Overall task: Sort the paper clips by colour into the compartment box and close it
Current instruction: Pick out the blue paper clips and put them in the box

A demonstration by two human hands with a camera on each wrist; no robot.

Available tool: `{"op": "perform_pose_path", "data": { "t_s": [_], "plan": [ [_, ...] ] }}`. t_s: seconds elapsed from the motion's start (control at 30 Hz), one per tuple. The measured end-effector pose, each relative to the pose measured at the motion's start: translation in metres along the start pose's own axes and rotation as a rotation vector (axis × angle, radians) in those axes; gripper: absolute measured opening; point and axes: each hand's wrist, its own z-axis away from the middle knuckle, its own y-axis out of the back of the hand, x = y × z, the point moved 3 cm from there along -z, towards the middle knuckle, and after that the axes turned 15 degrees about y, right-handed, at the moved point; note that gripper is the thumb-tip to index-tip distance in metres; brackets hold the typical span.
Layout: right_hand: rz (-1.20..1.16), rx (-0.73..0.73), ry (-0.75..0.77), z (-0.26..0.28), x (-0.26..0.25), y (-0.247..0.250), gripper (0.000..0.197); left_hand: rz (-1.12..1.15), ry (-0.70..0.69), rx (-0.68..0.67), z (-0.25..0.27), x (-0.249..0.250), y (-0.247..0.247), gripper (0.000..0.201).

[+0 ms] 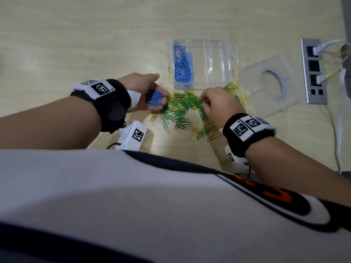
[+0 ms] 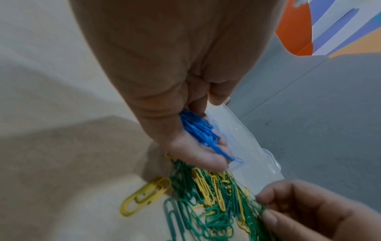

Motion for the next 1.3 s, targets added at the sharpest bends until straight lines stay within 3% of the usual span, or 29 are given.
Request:
{"op": "perform_pose_path", "data": {
  "t_s": [0.2, 0.33, 0.43, 0.5, 0.63, 0.77, 1.07, 1.3],
  "plan": [
    [0.093, 0.098, -0.063, 0.002, 0.017, 0.015, 0.021, -0.024, 0.025, -0.022, -0.002, -0.003, -0.012, 0.054],
    [0.167, -0.024, -0.036, 0.006, 0.013, 0.007, 0.015, -0.04, 0.032, -0.034, -0.003, -0.005, -0.018, 0.054],
    [0.161, -0.073, -0.031, 0.006, 0.008, 0.001, 0.027, -0.046, 0.03, -0.041, -0.002, -0.005, -0.02, 0.054],
    [0.158, -0.065, -0.019, 0.007, 0.006, -0.002, 0.031, -0.043, 0.03, -0.047, -0.001, -0.006, -0.021, 0.054],
    [0.18, -0.002, 0.016, 0.009, 0.003, -0.002, 0.014, -0.024, 0.033, -0.046, -0.001, -0.006, -0.02, 0.054],
    [0.21, -0.078, -0.01, 0.011, 0.007, -0.004, 0.017, -0.021, 0.036, -0.05, -0.001, -0.008, -0.022, 0.053],
    [0.173, -0.087, -0.037, 0.012, 0.013, -0.003, 0.021, -0.015, 0.034, -0.05, 0.0, -0.009, -0.026, 0.054],
    [0.299, -0.121, -0.016, 0.004, 0.007, -0.007, 0.017, -0.023, 0.03, -0.051, 0.0, -0.009, -0.027, 0.054]
  ]
}}
